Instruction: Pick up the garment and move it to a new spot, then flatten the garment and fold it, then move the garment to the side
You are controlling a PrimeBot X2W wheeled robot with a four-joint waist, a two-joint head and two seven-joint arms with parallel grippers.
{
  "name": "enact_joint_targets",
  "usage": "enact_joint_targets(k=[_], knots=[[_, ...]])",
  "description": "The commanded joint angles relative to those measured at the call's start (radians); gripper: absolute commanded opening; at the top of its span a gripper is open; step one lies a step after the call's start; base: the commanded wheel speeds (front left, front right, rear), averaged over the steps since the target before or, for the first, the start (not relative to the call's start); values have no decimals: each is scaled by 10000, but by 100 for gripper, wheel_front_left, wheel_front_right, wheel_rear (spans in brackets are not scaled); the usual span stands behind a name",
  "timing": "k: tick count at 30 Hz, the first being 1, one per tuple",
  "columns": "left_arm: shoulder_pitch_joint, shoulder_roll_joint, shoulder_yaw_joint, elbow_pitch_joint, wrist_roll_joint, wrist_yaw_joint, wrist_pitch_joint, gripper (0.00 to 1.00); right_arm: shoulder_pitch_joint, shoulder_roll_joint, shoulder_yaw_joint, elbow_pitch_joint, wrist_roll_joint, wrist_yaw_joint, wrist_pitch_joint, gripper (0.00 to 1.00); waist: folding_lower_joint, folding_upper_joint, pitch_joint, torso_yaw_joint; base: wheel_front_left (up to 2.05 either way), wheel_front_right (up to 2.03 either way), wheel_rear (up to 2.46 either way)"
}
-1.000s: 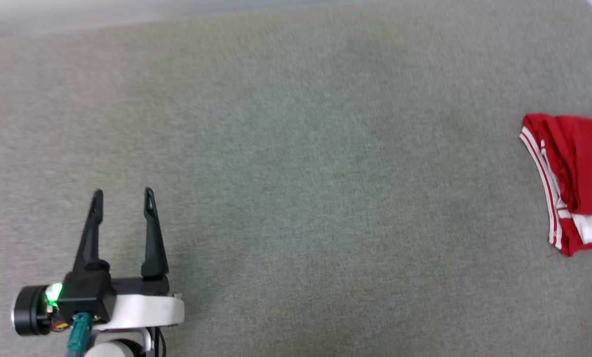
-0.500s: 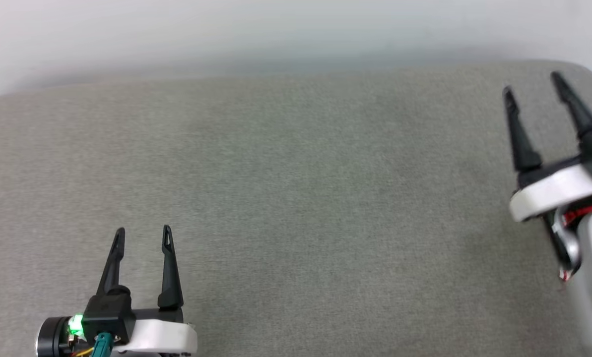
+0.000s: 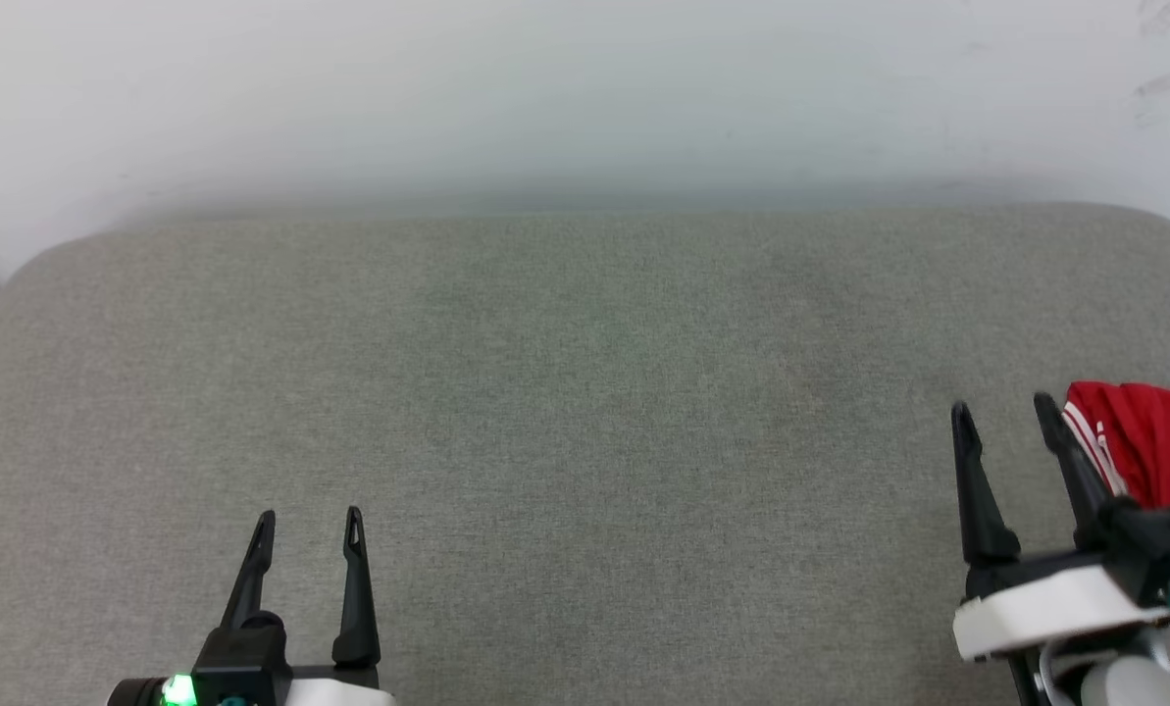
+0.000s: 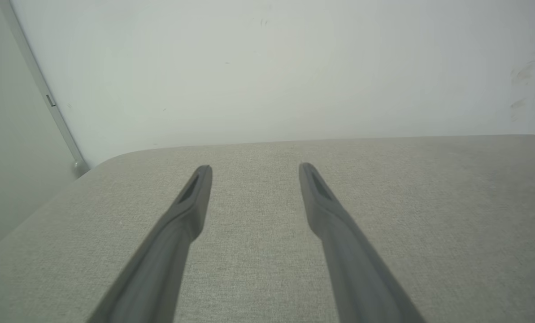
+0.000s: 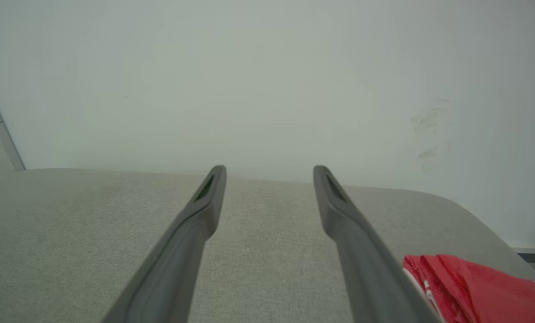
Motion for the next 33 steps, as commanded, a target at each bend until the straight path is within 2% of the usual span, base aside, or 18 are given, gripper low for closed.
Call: enact_joint_targets(k=[1,10,26,27,30,33], knots=[[161,-10,-33,46,-16,-21,-23,100,547,140,-144,-193,70,-12,-14,100,1,0,-185,87,0,0,0],[442,-26,-137,130,-73,-107,-23,100,2004,330,-219,-900,290,-10,-15,100,1,0,-440,221,0,0,0],[534,-37,-97,193,-90,-152,-23,100,2442,352,-230,-1080,709,-10,-16,100,1,0,-517,264,0,0,0],[495,-23,-123,203,-94,-157,3,0,2358,305,-227,-1069,696,-2,0,0,1,0,-518,264,0,0,0],[556,-25,-178,440,-190,-169,37,0,2399,307,-183,-828,788,0,17,0,1,0,-518,264,0,0,0],[482,-8,-157,449,-903,-230,147,0,2329,289,-159,-792,1461,0,133,0,1,0,-514,262,0,0,0]])
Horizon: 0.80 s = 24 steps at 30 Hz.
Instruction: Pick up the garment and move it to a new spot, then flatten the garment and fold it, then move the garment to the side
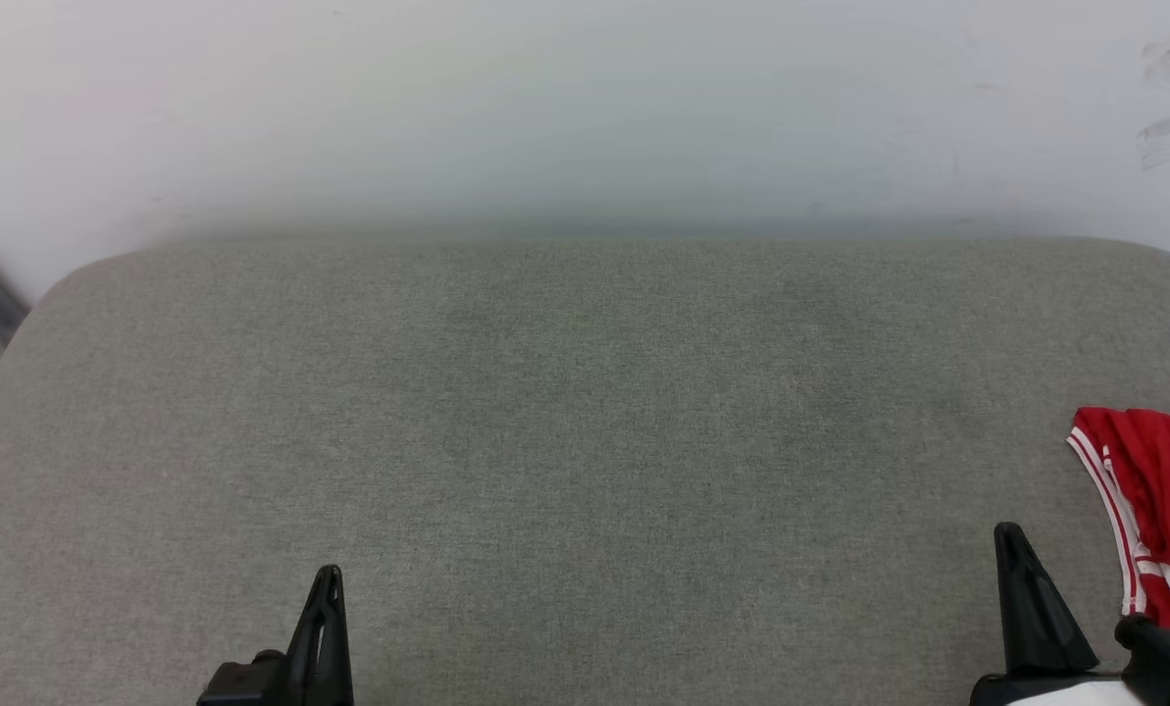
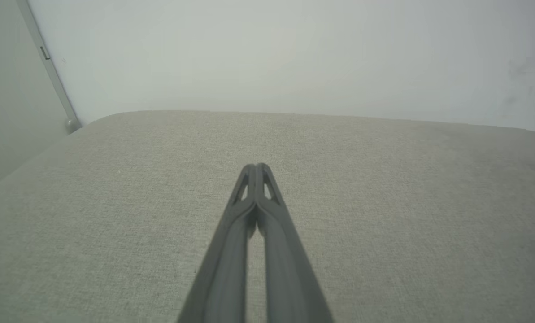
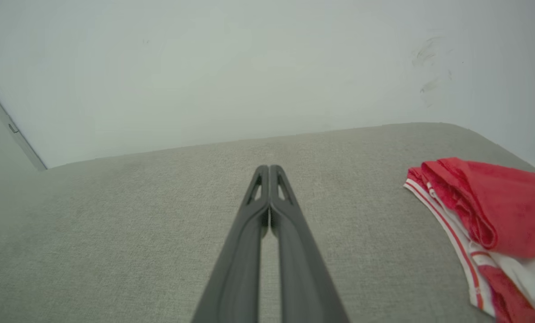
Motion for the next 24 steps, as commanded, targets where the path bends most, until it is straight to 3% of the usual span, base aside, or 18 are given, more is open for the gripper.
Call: enact_joint_targets(k=[1,24], knots=[[-148,33,53,-119,-578,-81,83,0,-125,-31,11,-112,578,0,88,0,0,0,3,-1,0,0,0],[-976,234,276,551,-5124,-614,943,0,-857,-215,67,465,4858,-2,963,0,0,0,22,-9,0,0,0]])
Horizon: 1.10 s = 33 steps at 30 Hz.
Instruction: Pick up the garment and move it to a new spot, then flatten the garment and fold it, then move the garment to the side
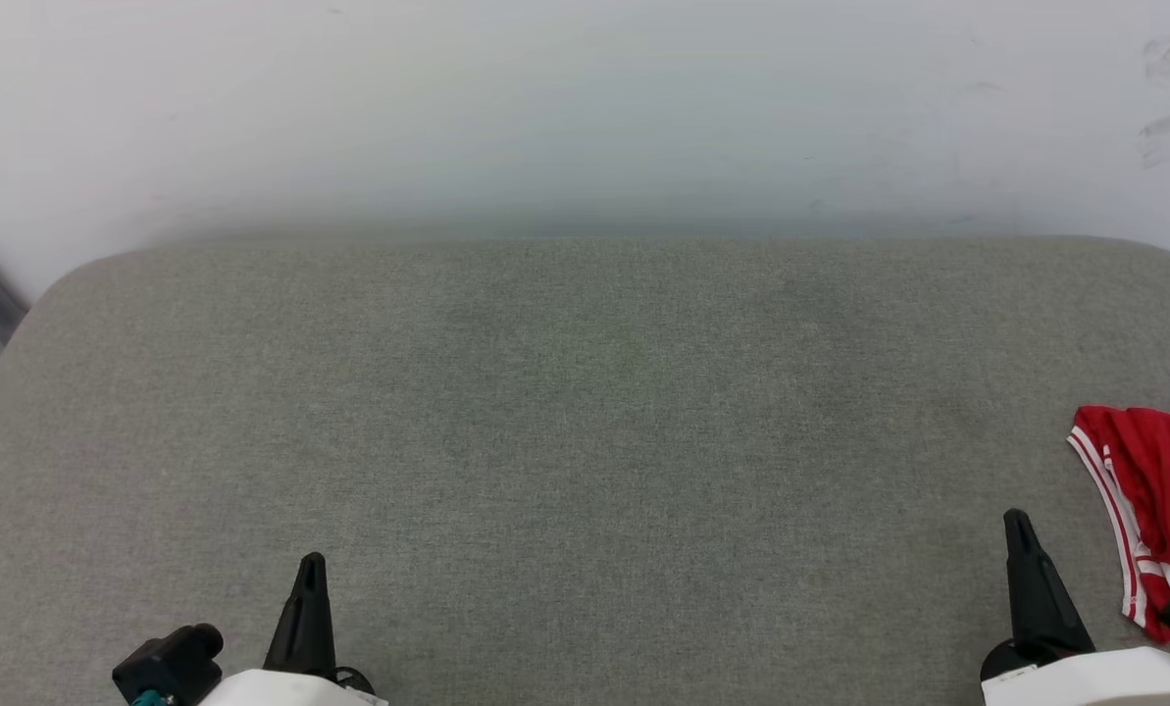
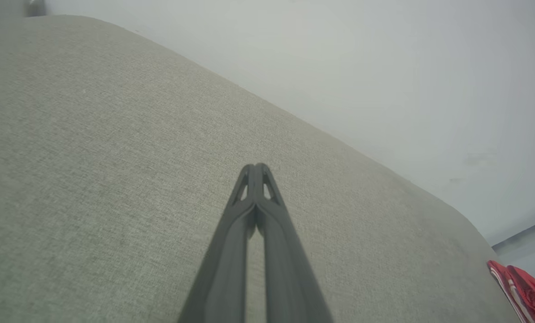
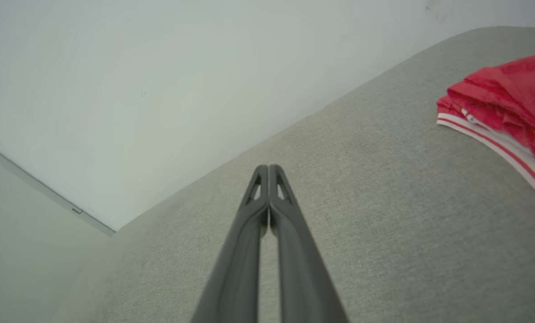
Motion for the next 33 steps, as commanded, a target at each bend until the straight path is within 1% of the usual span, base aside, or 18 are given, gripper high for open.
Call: enact_joint_targets(k=[1,19,31,33], knots=[[-287,89,47,-54,-482,-87,71,0,-339,-107,1,-48,465,0,88,0,0,0,1,0,0,0,0],[-745,141,253,243,-3203,-413,636,0,-748,-158,-32,281,3028,-1,677,0,0,0,18,-7,0,0,0],[-999,154,398,438,-4739,-595,990,0,-980,-167,-75,476,4473,-2,1035,0,0,0,29,-11,0,0,0],[-1026,154,409,450,-4863,-606,1019,0,-998,-167,-79,492,4585,-2,1060,0,0,0,30,-11,0,0,0]])
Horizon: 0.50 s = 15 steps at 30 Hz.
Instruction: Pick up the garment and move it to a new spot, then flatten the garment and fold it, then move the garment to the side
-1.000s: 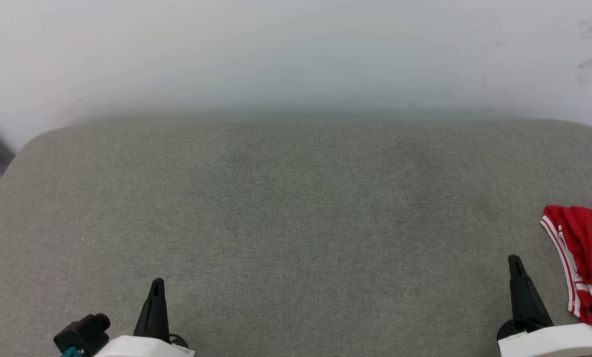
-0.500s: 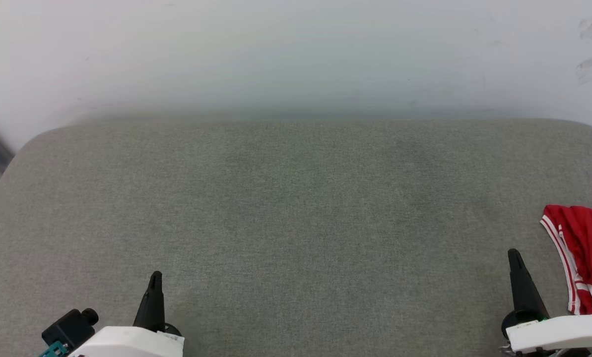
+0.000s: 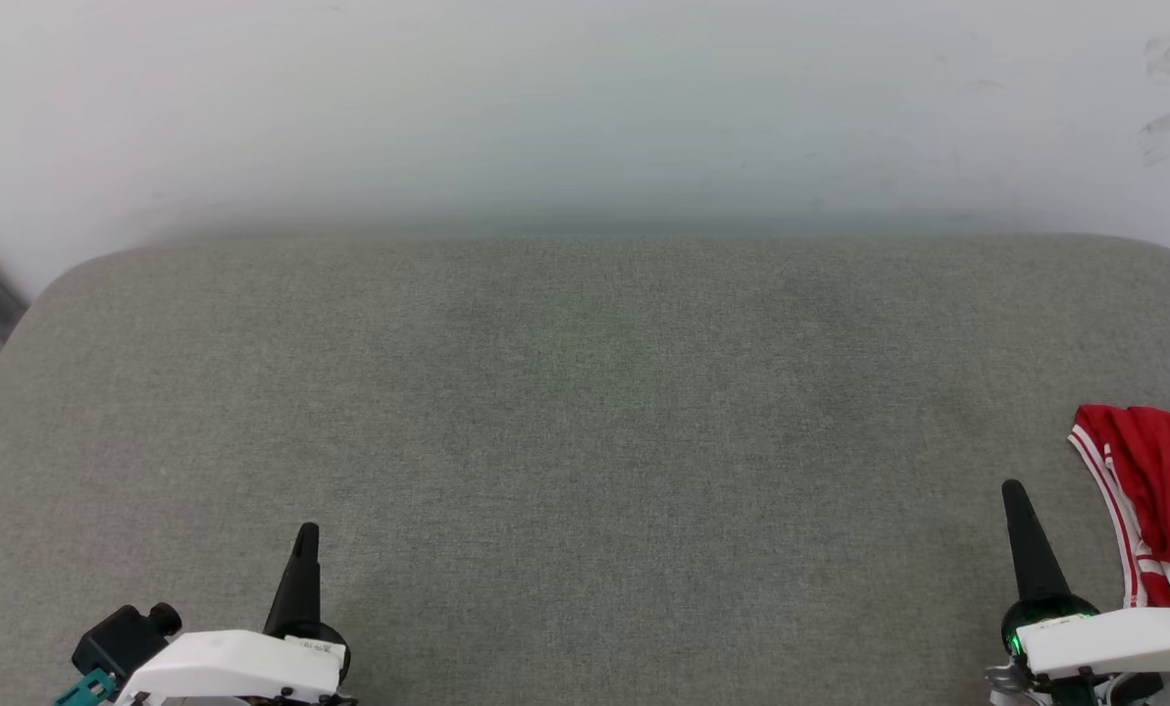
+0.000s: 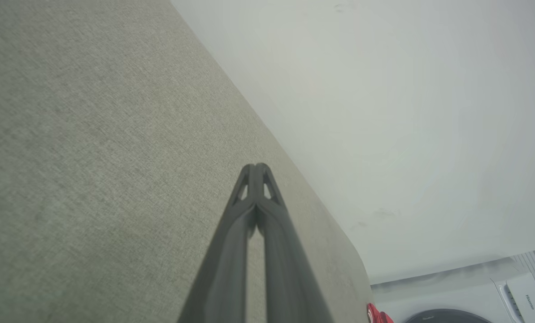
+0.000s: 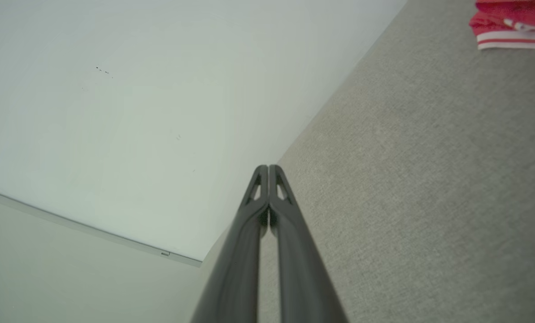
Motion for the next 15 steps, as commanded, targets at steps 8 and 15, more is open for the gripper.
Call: enact_joint_targets(k=[8,15], knots=[[-371,37,145,65,-1070,-157,251,0,-347,-81,-53,66,1015,-2,256,0,0,0,7,-3,0,0,0],[-513,33,221,160,-1817,-249,435,0,-469,-77,-85,161,1719,-2,439,0,0,0,13,-5,0,0,0]])
